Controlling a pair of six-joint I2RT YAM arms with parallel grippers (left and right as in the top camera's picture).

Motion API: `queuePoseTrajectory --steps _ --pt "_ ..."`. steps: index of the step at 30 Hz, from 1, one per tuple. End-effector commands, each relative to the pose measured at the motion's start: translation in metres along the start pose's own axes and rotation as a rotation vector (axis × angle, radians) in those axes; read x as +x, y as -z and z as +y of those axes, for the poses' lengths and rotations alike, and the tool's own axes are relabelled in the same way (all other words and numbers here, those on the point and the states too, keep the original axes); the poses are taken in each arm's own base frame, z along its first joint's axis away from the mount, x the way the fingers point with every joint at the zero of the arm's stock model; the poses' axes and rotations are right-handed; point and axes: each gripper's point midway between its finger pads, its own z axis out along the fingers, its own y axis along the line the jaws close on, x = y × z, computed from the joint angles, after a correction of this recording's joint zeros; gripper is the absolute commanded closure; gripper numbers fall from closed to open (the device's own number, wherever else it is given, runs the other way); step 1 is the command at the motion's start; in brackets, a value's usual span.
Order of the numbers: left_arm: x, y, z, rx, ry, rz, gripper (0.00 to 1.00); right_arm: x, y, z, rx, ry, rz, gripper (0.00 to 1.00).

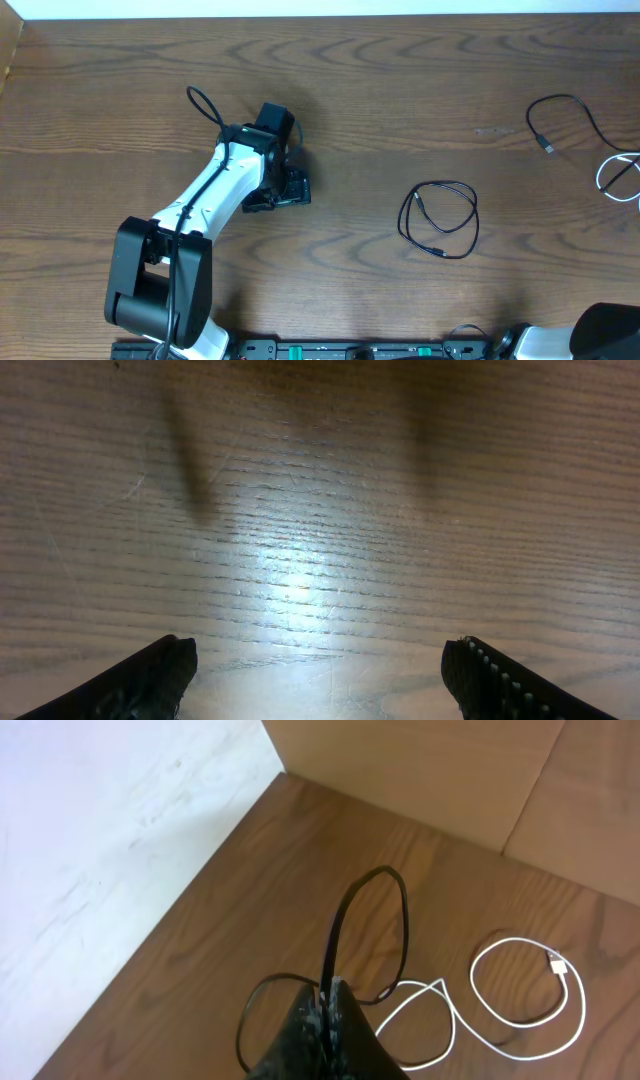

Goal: Untangle cables

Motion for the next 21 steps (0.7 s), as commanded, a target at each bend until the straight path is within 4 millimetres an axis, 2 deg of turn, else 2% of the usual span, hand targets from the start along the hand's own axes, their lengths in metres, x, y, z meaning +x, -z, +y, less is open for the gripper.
queuePoseTrajectory --steps 1,6,8,9,11,16,18,21 --pt "0.003 -0.003 0.002 -0.01 0.004 0.018 0.16 0.006 -0.026 -0.005 0.039 0.018 0.021 0.99" --pt "0.007 -0.003 0.004 -0.017 0.005 0.031 0.16 0.014 -0.064 -0.005 0.049 0.087 0.045 0.98" --pt "0.008 -0.003 0.004 -0.018 0.006 0.035 0.17 0.016 -0.077 -0.008 0.057 0.109 0.05 0.9" --pt "0.008 -0.003 0.004 -0.018 0.006 0.035 0.16 0.016 -0.087 -0.011 0.065 0.105 0.049 0.8" --pt "0.008 -0.003 0.004 -0.018 0.006 0.035 0.16 0.015 -0.097 -0.016 0.071 0.097 0.043 0.7" --pt "0.007 -0.003 0.004 -0.018 0.006 0.034 0.17 0.025 -0.105 -0.008 0.011 0.094 0.088 0.57" --pt "0.007 -0.003 0.004 -0.016 0.006 0.03 0.16 0.038 -0.103 0.005 -0.067 0.092 0.15 0.5" --pt "0.005 -0.003 0.003 -0.013 0.009 0.024 0.17 0.065 -0.094 0.026 -0.204 0.085 0.279 0.48"
